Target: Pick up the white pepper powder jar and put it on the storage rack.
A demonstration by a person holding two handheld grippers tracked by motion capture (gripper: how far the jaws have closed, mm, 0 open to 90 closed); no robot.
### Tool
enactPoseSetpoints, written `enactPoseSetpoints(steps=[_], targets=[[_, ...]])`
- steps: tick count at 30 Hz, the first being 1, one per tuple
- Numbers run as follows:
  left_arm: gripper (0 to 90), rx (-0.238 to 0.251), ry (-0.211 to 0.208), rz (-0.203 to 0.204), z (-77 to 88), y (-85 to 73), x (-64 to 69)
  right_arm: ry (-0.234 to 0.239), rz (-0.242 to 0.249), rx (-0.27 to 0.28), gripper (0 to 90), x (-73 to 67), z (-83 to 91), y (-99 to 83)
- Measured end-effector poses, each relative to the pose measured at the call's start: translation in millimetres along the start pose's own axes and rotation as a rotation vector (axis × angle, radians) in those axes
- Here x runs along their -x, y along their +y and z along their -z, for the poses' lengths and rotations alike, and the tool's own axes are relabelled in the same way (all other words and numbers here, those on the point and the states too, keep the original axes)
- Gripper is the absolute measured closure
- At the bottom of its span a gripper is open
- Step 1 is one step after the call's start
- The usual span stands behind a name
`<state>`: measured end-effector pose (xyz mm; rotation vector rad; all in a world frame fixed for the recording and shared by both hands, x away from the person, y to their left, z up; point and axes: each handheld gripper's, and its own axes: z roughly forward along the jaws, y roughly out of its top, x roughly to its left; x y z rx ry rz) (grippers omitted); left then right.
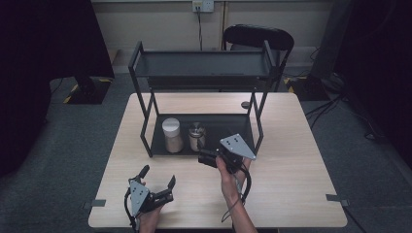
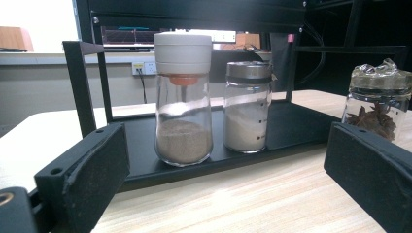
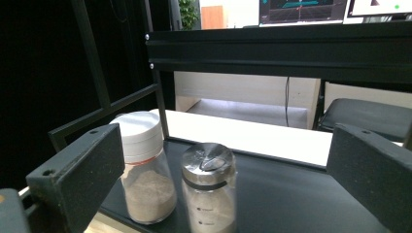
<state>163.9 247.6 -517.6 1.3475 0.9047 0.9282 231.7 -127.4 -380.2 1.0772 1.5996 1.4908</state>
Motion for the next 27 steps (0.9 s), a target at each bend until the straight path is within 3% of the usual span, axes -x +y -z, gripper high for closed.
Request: enactPoseSetpoints(steps=[13,27], targets=[[1.8,0.000,0.002,0.000,0.0,0.0,0.3,-0.060,0.021,0.027,0.0,5.6,21.9,-7.1],[1.8,0.000,0.001,0.000,0.0,0.0,0.2,-0.059,0.018,0.078,0.0,16.1,48.9,-24.7]])
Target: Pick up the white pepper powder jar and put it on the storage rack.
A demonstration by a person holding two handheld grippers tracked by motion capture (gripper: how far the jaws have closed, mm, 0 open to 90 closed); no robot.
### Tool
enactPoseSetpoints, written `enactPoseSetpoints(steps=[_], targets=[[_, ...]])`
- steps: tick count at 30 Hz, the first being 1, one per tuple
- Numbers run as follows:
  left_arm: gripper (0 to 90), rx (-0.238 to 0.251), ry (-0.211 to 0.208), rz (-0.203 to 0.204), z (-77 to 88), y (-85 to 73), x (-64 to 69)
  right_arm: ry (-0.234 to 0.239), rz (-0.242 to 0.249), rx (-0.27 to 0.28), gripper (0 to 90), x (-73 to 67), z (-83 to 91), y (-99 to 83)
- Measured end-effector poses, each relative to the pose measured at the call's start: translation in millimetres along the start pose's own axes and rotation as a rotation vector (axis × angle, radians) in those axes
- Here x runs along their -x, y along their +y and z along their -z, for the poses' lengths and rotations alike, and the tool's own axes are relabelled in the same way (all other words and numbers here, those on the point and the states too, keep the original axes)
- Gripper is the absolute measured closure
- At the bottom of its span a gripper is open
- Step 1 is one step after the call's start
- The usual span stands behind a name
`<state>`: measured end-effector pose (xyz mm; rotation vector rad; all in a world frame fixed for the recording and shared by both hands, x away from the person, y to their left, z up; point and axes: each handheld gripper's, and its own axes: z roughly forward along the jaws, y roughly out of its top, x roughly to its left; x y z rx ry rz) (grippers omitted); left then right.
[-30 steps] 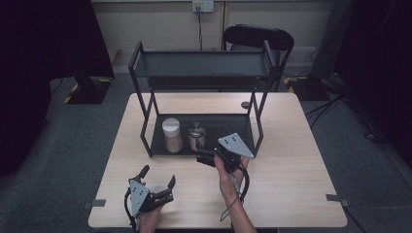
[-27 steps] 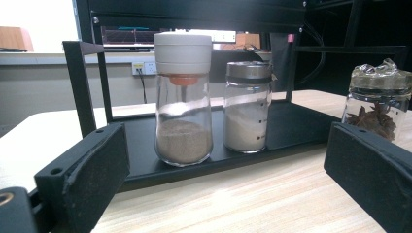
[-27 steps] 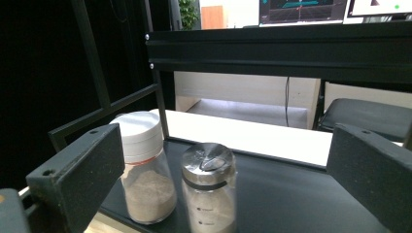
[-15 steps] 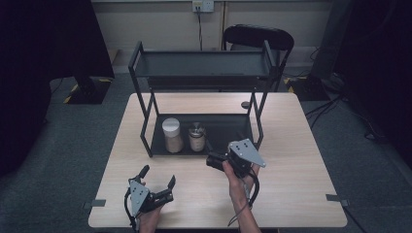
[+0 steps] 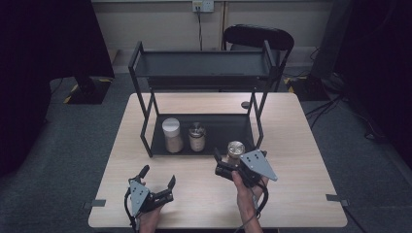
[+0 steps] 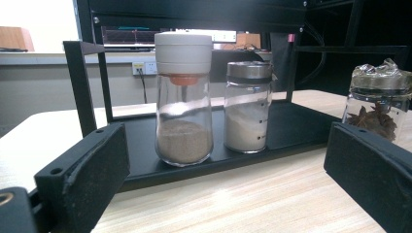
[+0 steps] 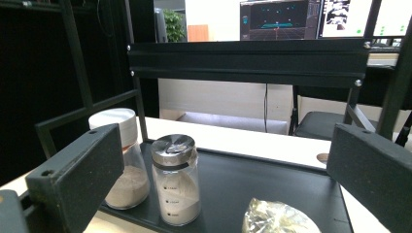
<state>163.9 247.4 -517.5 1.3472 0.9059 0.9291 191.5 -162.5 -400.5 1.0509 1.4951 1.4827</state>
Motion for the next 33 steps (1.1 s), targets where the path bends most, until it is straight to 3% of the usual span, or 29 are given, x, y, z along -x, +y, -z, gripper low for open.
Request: enactPoseSetpoints(steps=[19,23,33], targets=[[1.7,-0.001,0.002,-0.001,0.0,0.2,0.4,-0.120,0.014,0.037,0.0,9.9,24.9,-18.3],[1.8,-0.001,0.002,0.000,0.0,0.1,0.4,-0.152,0.048,0.060,0.0,7.3,28.3,-25.6],[1.7,0.000,0.002,0.000,0.0,0.0,0.4,-0.143,0.019,0.043,0.0,18.7,38.0,-40.5]])
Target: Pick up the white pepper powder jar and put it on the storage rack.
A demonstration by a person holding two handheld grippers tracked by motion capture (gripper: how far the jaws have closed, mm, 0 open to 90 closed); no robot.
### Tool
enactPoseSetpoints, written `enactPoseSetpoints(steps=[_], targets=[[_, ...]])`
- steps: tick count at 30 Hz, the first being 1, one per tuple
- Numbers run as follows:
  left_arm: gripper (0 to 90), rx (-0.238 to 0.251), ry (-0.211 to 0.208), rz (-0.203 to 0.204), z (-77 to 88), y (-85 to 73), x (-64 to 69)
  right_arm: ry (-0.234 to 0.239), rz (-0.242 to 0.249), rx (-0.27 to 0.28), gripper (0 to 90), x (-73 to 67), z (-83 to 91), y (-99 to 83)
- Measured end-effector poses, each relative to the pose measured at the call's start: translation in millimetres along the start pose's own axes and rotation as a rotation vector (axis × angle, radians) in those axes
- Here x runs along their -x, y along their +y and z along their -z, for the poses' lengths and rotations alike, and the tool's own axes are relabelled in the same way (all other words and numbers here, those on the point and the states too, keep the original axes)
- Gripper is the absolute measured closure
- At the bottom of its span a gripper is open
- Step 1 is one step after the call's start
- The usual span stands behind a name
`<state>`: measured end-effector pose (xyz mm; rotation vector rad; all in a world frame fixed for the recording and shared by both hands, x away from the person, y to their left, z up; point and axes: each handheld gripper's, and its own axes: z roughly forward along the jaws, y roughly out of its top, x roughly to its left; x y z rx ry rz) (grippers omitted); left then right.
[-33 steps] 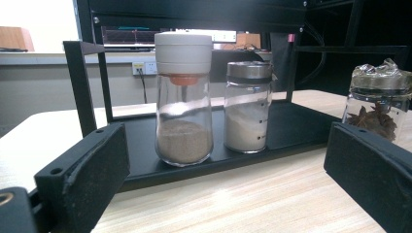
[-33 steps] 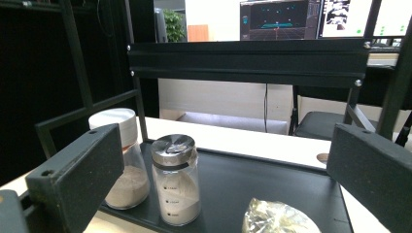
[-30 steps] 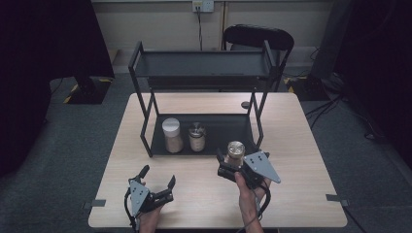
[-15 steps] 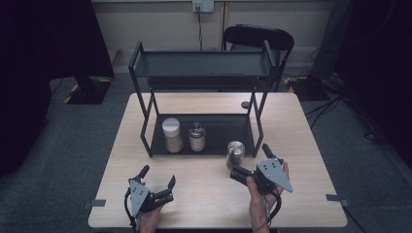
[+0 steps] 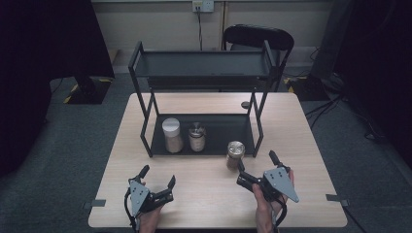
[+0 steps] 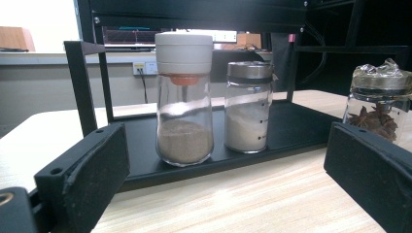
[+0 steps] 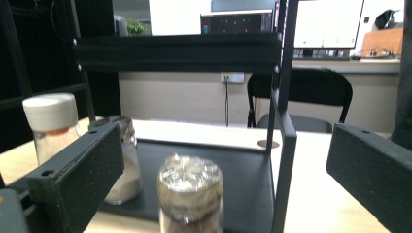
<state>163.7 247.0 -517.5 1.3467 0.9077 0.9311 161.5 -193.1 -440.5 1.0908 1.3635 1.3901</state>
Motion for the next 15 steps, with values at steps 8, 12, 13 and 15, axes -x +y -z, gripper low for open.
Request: enactPoseSetpoints(steps=[8,12,13,15], targets=[[1.7,0.000,0.000,0.000,0.0,-0.1,0.0,0.021,-0.010,-0.020,0.0,8.2,4.4,-15.7],[1.7,0.001,0.000,0.000,0.0,-0.1,0.0,0.008,-0.029,-0.032,0.0,8.8,5.4,-24.5],[1.7,0.000,0.000,0.000,0.0,-0.1,0.0,0.008,-0.029,-0.032,0.0,8.8,5.4,-24.5],[1.7,0.000,0.000,0.000,0.0,-0.1,0.0,0.008,-0.032,-0.037,0.0,9.7,5.9,-29.0]])
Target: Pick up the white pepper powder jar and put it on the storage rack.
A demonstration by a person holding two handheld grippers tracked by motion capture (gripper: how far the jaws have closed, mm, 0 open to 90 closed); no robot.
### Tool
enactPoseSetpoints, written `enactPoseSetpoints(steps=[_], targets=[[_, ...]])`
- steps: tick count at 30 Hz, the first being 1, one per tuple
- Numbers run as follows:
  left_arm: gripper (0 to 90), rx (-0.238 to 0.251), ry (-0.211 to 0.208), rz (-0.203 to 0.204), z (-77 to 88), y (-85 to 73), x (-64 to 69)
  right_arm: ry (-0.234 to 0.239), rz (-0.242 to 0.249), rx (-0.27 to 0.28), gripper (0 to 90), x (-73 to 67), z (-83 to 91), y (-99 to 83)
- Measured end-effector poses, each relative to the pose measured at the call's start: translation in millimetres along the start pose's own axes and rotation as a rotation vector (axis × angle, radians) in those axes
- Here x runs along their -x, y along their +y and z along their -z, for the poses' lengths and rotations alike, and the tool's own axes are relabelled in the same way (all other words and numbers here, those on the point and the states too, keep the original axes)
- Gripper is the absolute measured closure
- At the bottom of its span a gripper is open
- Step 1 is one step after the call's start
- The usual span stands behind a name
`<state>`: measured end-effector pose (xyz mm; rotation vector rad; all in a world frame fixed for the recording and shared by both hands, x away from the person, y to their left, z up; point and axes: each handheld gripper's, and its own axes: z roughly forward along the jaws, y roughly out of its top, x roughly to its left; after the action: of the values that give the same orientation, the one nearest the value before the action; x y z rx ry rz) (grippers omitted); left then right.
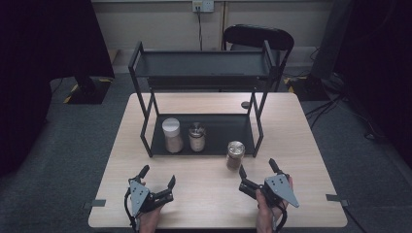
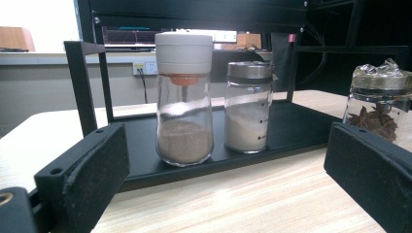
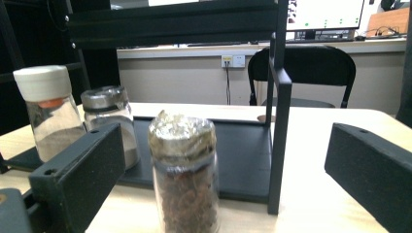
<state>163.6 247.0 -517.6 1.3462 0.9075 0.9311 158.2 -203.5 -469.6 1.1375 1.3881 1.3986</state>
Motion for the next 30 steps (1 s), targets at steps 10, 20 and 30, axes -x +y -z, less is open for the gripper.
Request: enactPoseSetpoints(steps=[10,20,30], targets=[[1.7,0.000,0.001,0.000,0.0,0.0,0.2,-0.005,-0.006,0.006,0.0,2.6,1.6,-16.7],[1.7,0.000,0.001,0.000,0.0,0.0,0.1,-0.006,-0.013,-0.005,0.7,3.1,0.1,-29.2],[1.7,0.000,0.001,0.000,0.0,0.0,0.2,-0.005,-0.008,-0.014,0.7,2.3,0.3,-35.1]])
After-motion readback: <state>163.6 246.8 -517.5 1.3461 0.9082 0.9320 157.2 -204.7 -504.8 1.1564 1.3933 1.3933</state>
